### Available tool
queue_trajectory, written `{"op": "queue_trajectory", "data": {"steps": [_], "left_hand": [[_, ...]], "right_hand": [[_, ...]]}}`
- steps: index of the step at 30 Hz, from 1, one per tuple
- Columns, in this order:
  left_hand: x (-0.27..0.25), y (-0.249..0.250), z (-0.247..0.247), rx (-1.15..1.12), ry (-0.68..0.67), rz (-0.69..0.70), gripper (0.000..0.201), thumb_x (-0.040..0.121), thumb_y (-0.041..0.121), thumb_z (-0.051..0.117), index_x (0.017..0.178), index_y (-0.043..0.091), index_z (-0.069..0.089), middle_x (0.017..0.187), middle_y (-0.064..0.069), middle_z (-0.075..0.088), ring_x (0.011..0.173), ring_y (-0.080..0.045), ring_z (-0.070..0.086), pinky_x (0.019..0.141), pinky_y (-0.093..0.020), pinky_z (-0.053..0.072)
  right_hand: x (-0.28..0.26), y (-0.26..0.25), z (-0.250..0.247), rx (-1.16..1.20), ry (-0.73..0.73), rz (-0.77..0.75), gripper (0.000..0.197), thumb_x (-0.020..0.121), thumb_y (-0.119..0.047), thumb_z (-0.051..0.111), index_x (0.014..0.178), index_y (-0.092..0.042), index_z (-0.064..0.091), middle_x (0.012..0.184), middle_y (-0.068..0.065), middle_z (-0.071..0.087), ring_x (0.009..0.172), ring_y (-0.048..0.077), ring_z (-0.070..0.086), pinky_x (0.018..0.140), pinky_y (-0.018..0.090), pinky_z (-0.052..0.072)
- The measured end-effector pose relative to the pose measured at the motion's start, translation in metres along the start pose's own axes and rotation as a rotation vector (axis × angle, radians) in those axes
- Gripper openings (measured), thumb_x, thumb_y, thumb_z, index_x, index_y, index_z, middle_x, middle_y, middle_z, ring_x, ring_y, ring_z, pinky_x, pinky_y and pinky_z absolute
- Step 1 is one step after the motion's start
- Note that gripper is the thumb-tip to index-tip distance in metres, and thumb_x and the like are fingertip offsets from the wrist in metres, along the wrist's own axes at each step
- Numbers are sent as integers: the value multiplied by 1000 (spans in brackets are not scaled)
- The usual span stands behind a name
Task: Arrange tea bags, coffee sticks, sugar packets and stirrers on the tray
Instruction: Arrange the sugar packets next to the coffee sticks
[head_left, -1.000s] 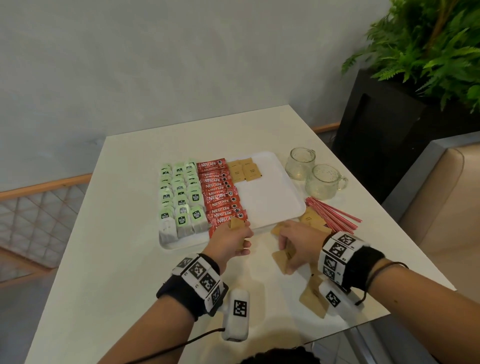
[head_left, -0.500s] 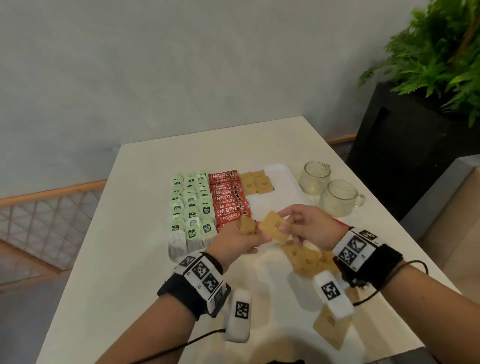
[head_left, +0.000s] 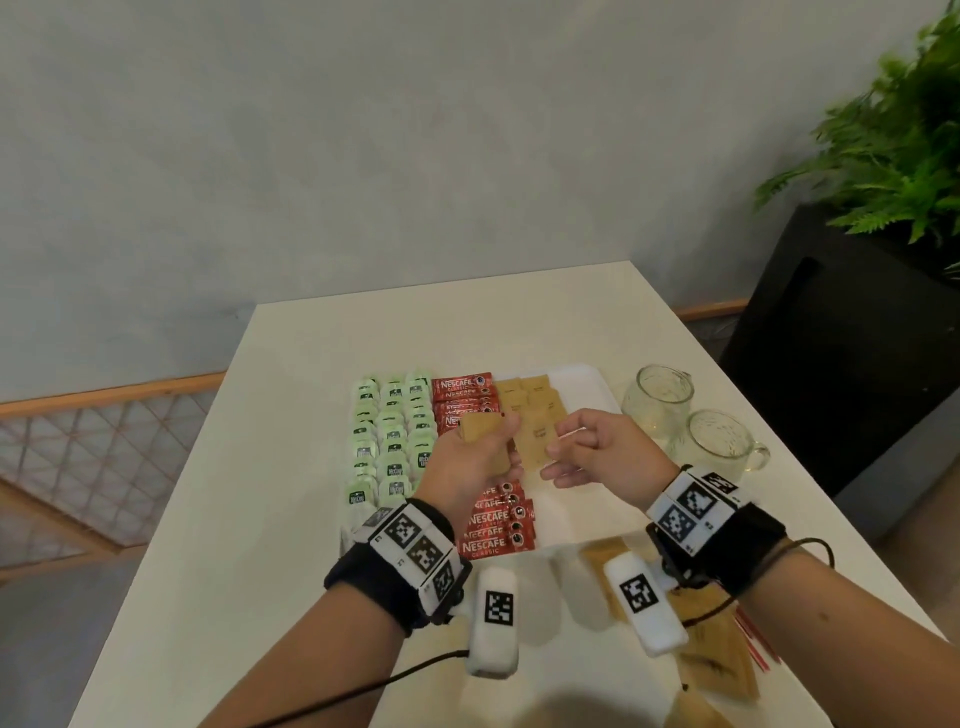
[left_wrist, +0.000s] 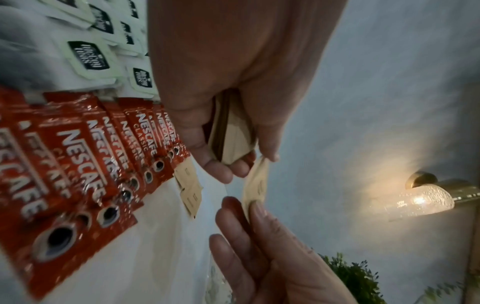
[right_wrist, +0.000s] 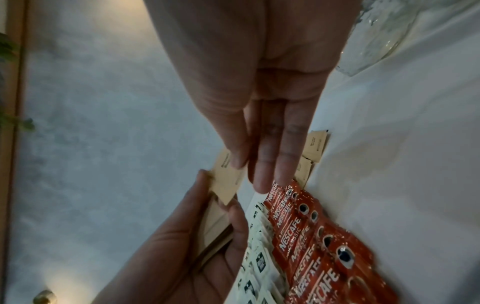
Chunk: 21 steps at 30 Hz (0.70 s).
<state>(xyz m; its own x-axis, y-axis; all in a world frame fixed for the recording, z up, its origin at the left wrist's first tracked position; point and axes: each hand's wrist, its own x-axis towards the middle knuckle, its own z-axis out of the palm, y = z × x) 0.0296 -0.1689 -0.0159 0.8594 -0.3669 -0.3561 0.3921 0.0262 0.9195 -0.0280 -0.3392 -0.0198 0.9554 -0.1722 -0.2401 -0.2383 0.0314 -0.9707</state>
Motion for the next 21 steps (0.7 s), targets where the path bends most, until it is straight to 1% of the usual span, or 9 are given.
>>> {"op": "queue_trajectory", "data": {"steps": [3, 6, 7, 9, 11, 13, 16, 18, 21], "left_hand": [[13, 7, -2, 26, 32, 13, 25, 90, 23, 70, 104, 3, 70, 92, -14, 72, 75, -20, 66, 74, -32, 60], [23, 19, -6, -40, 37, -26, 18, 93, 23, 65, 100, 7, 68, 87, -9, 70, 73, -17, 64, 74, -33, 60], [25, 23, -10, -65, 15, -55, 16, 94, 23, 64, 99, 8, 67, 87, -9, 70, 74, -18, 64, 73, -34, 61], [28, 29, -19, -111, -38, -130, 17, 95, 21, 62, 103, 6, 64, 93, -12, 70, 80, -22, 65, 74, -36, 62], [32, 32, -31, -152, -63, -172, 19, 95, 14, 60, 109, 1, 60, 107, -17, 70, 89, -27, 68, 77, -39, 61], [35, 32, -42, -210, -77, -176, 22, 95, 6, 54, 116, -2, 55, 116, -21, 68, 93, -30, 69, 77, -41, 61], [38, 30, -55, -373, -93, -183, 32, 95, -3, 42, 126, -2, 49, 118, -26, 65, 97, -33, 69, 77, -43, 61], [39, 27, -63, -474, -103, -190, 36, 96, -3, 38, 131, -1, 46, 118, -26, 66, 104, -36, 67, 82, -46, 59], [41, 23, -70, -514, -112, -197, 36, 99, -1, 36, 134, 1, 44, 119, -25, 66, 112, -35, 65, 90, -47, 56]], "right_hand": [[15, -1, 2, -1, 3, 20, 13, 88, -1, 65, 93, -5, 54, 70, 7, 71, 75, 30, 73, 62, 30, 60], [38, 0, -1, -14, 122, 46, 11, 92, -8, 62, 92, -4, 52, 73, 12, 71, 64, 24, 71, 56, 30, 58], [46, 3, -2, -56, 168, 74, 13, 94, -13, 61, 92, -4, 52, 73, 13, 72, 61, 22, 70, 54, 30, 57], [59, 12, -5, -174, 217, 148, 17, 95, -21, 60, 91, -6, 55, 71, 10, 72, 57, 20, 68, 48, 26, 50], [69, 22, -5, -253, 224, 202, 18, 94, -24, 61, 91, -7, 57, 68, 7, 71, 54, 18, 65, 44, 24, 44], [76, 30, -2, -306, 212, 229, 17, 93, -24, 63, 88, -8, 59, 67, 6, 70, 50, 16, 62, 41, 21, 40], [79, 36, 5, -388, 178, 238, 17, 92, -26, 63, 84, -11, 63, 63, 3, 71, 48, 13, 62, 38, 19, 39], [80, 38, 8, -427, 179, 245, 18, 91, -27, 63, 87, -9, 65, 64, 3, 72, 49, 13, 63, 39, 18, 39], [83, 39, 9, -457, 189, 255, 23, 91, -29, 64, 97, -6, 63, 63, 2, 72, 47, 11, 61, 39, 18, 40]]}}
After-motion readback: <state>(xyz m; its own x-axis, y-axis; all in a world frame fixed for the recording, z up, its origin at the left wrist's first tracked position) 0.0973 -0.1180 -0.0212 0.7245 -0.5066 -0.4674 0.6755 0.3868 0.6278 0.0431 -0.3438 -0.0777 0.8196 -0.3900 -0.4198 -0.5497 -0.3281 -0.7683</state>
